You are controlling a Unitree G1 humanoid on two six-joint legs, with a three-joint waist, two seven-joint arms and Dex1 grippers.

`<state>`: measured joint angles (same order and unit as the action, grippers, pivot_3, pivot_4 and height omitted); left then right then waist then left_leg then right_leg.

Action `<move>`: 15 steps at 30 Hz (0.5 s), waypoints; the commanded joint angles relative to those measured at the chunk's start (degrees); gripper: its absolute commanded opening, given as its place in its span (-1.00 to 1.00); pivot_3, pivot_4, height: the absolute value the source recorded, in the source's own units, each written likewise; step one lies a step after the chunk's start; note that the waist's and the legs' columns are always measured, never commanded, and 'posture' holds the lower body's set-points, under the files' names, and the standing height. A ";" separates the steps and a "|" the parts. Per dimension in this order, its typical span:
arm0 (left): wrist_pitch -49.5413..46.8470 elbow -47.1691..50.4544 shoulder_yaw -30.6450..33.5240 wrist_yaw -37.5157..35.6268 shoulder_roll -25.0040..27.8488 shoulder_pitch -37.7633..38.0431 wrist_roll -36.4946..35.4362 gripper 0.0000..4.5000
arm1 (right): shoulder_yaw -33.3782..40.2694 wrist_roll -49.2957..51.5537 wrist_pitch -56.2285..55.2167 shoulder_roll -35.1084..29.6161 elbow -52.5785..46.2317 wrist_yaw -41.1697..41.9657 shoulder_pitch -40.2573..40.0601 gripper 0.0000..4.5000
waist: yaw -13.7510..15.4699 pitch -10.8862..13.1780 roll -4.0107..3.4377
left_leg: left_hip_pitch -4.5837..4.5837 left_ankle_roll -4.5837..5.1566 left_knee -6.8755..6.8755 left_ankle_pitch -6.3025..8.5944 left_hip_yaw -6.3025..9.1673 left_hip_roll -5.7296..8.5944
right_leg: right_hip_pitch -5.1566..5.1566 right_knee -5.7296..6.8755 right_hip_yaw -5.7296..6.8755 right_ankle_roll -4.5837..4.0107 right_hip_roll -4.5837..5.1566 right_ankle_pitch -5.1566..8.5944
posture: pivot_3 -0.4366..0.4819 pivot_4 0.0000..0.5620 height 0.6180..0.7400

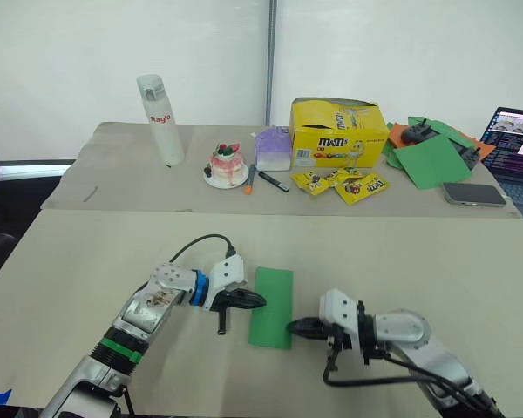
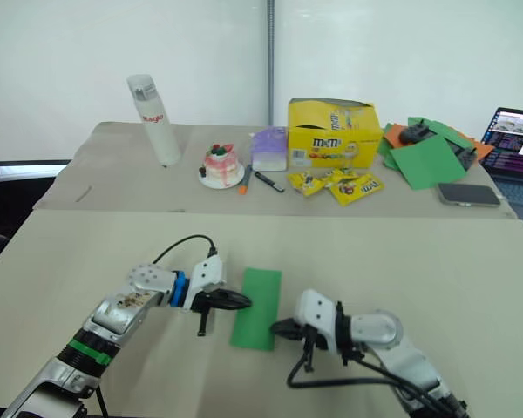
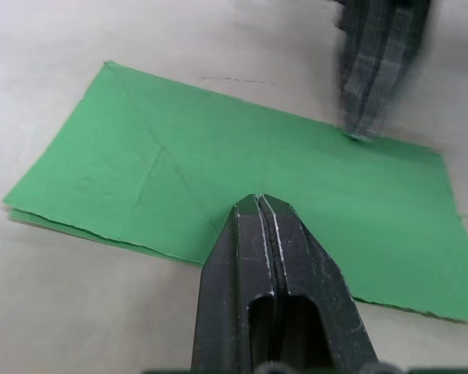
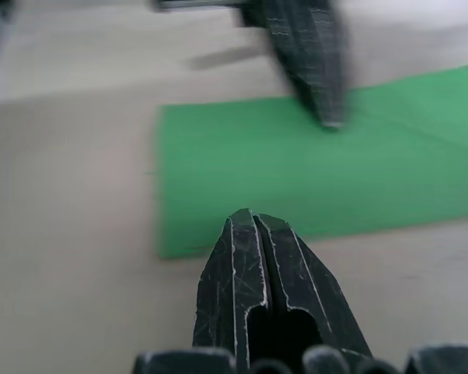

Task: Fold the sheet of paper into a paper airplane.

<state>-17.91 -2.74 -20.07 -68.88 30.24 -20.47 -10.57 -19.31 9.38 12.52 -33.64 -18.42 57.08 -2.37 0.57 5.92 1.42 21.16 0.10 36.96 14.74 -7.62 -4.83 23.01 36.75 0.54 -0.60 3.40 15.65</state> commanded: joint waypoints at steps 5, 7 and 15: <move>-3.86 1.60 0.64 -2.02 0.23 -1.50 -2.68 -1.00 | -4.82 -1.16 5.75 -1.92 -5.20 0.06 -1.61 -0.98 | 0.00 0.02 0.03 | 0.01 0.00 0.00 0.00 0.02 0.01 | 0.02 -0.01 0.00 0.00 0.00 0.00 | -0.05 -0.47 0.70; -4.14 1.94 0.44 -2.43 0.52 -1.48 -2.66 -1.00 | -5.68 -1.02 6.66 -2.53 -6.59 0.11 -1.85 -0.98 | 0.11 0.02 0.03 | 0.02 0.01 0.00 0.01 0.03 0.01 | 0.02 -0.02 0.01 0.00 0.00 0.01 | -0.05 -0.47 0.70; -10.30 3.28 5.57 -2.80 1.55 -2.23 -8.83 -1.00 | 5.06 8.44 14.93 -4.12 -11.90 -2.46 -0.85 -0.98 | 0.12 0.05 0.08 | 0.07 0.02 0.02 0.01 0.07 0.03 | 0.03 -0.02 0.01 -0.01 0.02 0.00 | -0.05 -0.47 0.70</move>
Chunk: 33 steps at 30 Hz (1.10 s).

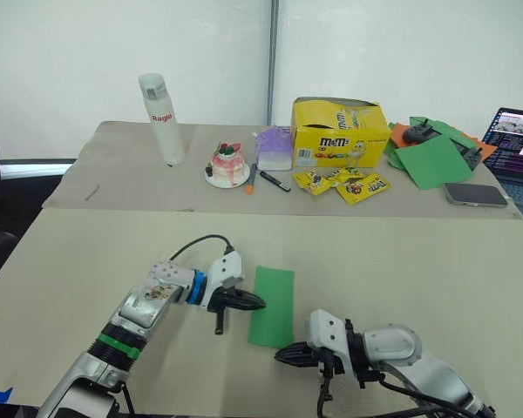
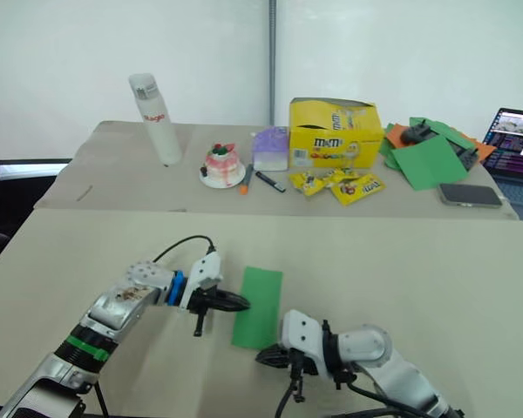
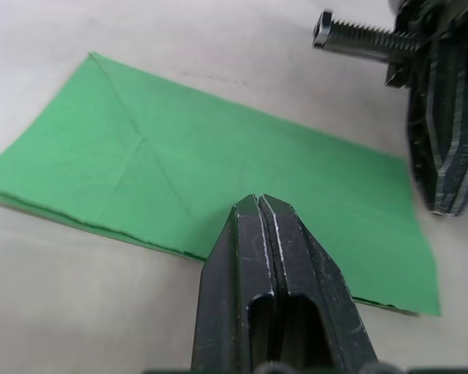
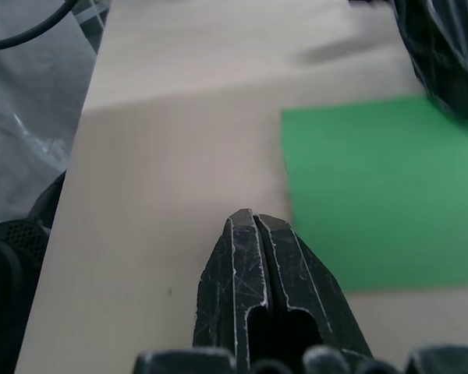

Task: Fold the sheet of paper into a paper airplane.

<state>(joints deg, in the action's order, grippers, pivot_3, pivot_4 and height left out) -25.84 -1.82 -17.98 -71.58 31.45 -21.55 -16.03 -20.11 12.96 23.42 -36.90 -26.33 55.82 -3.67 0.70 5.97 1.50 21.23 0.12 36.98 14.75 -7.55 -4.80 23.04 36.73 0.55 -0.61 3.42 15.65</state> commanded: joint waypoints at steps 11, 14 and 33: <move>1.32 -0.50 1.58 -0.15 3.61 -2.16 1.14 -1.00 | 10.85 5.29 13.41 -4.09 -0.69 -5.63 14.07 -0.98 | 0.00 0.06 -0.01 | 0.04 0.00 -0.04 0.00 0.39 0.16 | 0.04 -0.01 -0.03 -0.01 -0.08 0.00 | -0.05 -0.47 0.70; 1.56 -2.72 0.48 0.65 0.50 -3.11 1.25 -1.00 | 11.66 4.55 13.59 -5.17 0.11 -6.59 14.48 -0.98 | 0.59 0.05 -0.02 | 0.23 0.01 -0.02 0.00 0.59 0.28 | 0.03 -0.09 -0.03 0.03 -0.06 0.03 | -0.05 -0.47 0.70; -1.96 -11.63 -11.71 0.50 -16.46 -13.58 6.01 -1.00 | 38.38 9.21 25.84 -20.35 -7.41 -6.52 -0.32 -0.98 | 0.01 0.07 -0.04 | 0.75 0.34 0.08 -0.18 1.62 0.95 | -0.02 -0.06 -0.36 0.29 -0.09 0.14 | -0.05 -0.47 0.70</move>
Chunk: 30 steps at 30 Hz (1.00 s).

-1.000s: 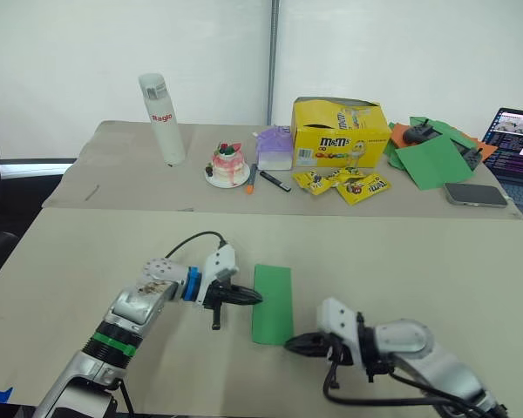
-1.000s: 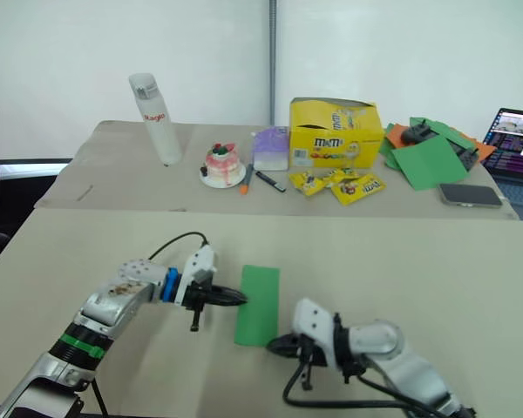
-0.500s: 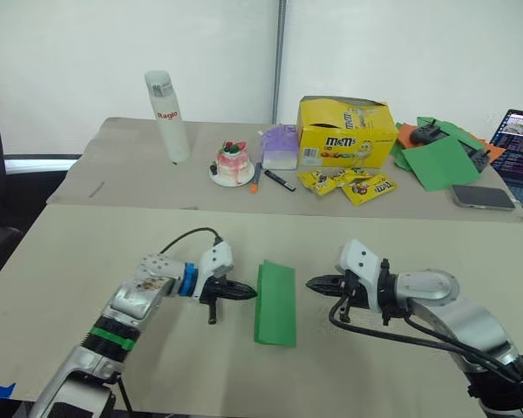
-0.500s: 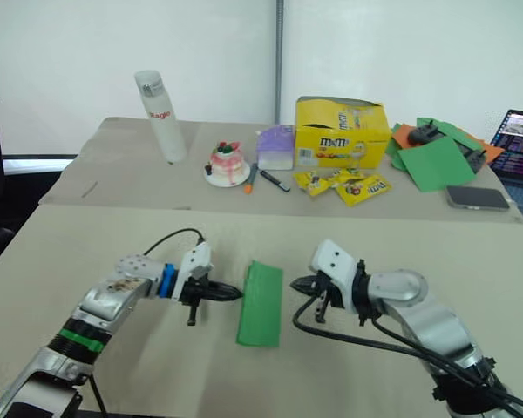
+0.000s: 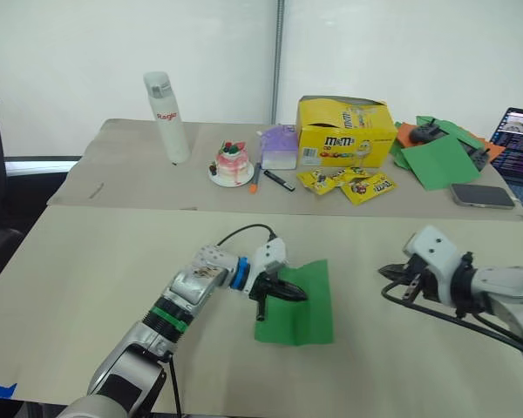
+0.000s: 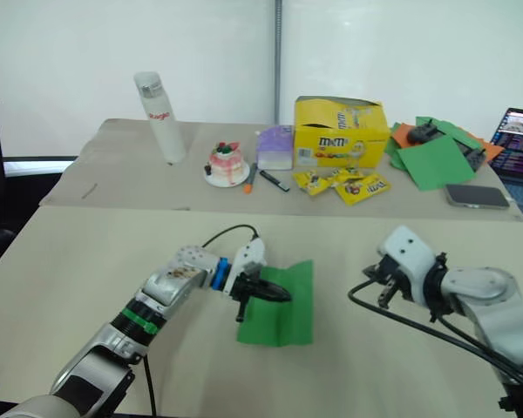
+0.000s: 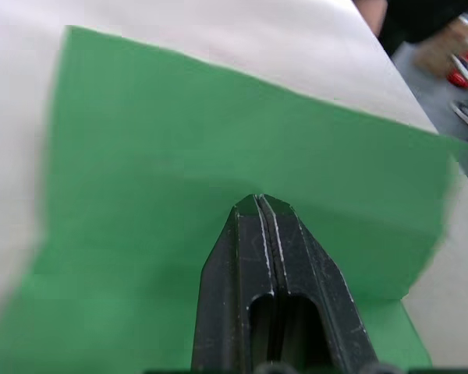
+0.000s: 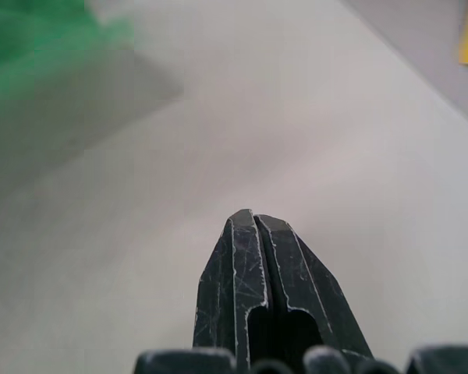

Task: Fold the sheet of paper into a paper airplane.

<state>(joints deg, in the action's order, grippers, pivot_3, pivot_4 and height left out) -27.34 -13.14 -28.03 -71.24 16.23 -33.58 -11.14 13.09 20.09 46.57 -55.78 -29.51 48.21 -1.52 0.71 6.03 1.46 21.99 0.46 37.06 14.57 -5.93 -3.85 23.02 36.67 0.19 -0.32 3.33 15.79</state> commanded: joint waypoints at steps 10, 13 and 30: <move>-1.34 -2.19 -4.06 2.31 -1.13 -2.97 5.92 -1.00 | 3.25 7.00 8.17 4.95 -10.19 -5.10 -2.38 -0.98 | -0.25 0.17 0.18 | -0.06 0.04 0.03 0.01 0.80 0.36 | -0.32 -0.02 -0.28 0.29 -0.15 0.15 | -0.05 -0.47 0.70; 0.40 -0.14 1.91 4.86 1.21 0.64 3.31 -1.00 | -1.24 6.56 10.16 10.13 -9.02 -10.30 0.28 -0.98 | -0.42 0.15 0.14 | -0.11 0.04 0.04 0.01 0.97 0.43 | -0.35 -0.04 -0.56 0.28 -0.28 0.14 | -0.05 -0.47 0.70; 2.90 3.86 4.93 11.83 0.91 8.55 2.90 -1.00 | 0.59 12.44 22.83 26.16 -3.40 -23.35 9.25 0.53 | 0.04 -0.07 -0.25 | -0.16 0.43 0.03 -0.12 1.30 1.05 | -0.73 -0.02 -1.06 0.56 0.03 0.23 | -0.05 -0.47 0.70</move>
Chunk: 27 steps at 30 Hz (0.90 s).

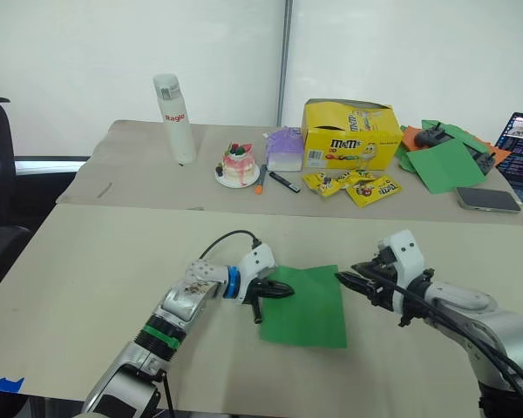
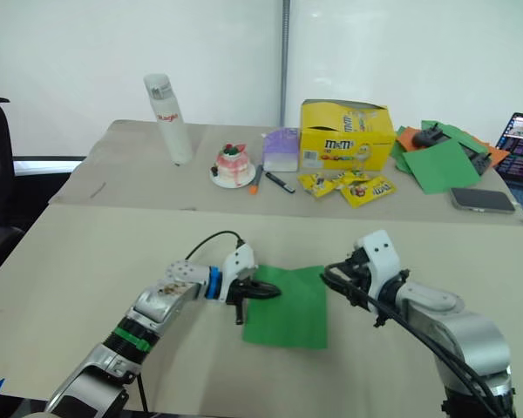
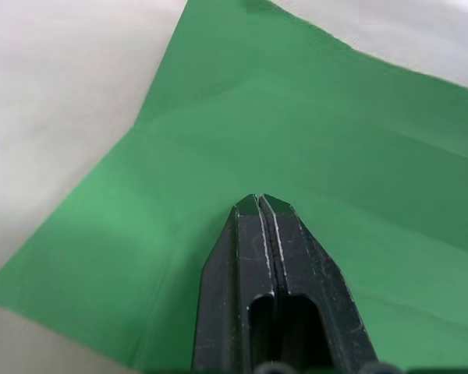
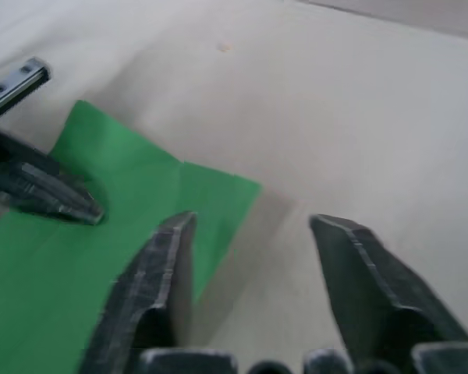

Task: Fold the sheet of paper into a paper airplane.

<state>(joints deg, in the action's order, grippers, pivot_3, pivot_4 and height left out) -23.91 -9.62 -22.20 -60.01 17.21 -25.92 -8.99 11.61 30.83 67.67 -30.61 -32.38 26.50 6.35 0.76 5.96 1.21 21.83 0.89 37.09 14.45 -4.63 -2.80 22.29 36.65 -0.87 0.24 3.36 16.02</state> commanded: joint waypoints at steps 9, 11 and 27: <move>0.19 -0.56 -1.21 0.54 0.36 1.07 0.97 -1.00 | 3.20 6.15 6.72 8.20 2.02 -4.23 1.06 0.53 | -0.13 -0.02 -0.03 | 0.03 0.01 -0.01 0.00 0.08 -0.01 | 0.00 -0.01 0.00 0.00 -0.04 0.00 | -0.05 -0.47 0.70; -0.58 -0.54 -1.18 0.42 0.57 0.96 0.84 -1.00 | 3.14 6.54 6.16 9.22 2.51 -4.42 1.14 0.30 | -0.15 -0.02 -0.04 | 0.03 0.01 -0.01 0.00 0.08 -0.01 | 0.00 -0.01 0.01 0.00 -0.04 0.00 | -0.05 -0.47 0.70; -5.13 8.54 2.42 -4.87 7.10 -0.02 -4.77 -1.00 | -13.77 -4.44 -17.13 -8.43 9.44 11.30 9.92 -0.99 | -1.06 0.08 -0.03 | 0.10 0.02 -0.08 0.00 0.12 -0.01 | 0.07 -0.11 0.00 0.02 -0.11 0.01 | -0.05 -0.47 0.70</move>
<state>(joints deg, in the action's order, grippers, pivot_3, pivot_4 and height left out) -28.95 -3.19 -20.78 -64.49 24.48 -25.51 -12.51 -1.18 28.21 55.22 -38.18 -22.85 35.44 14.79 -0.30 6.04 1.18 21.93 0.90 37.00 14.45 -4.51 -2.81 22.36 36.52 -0.87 0.26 3.26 16.03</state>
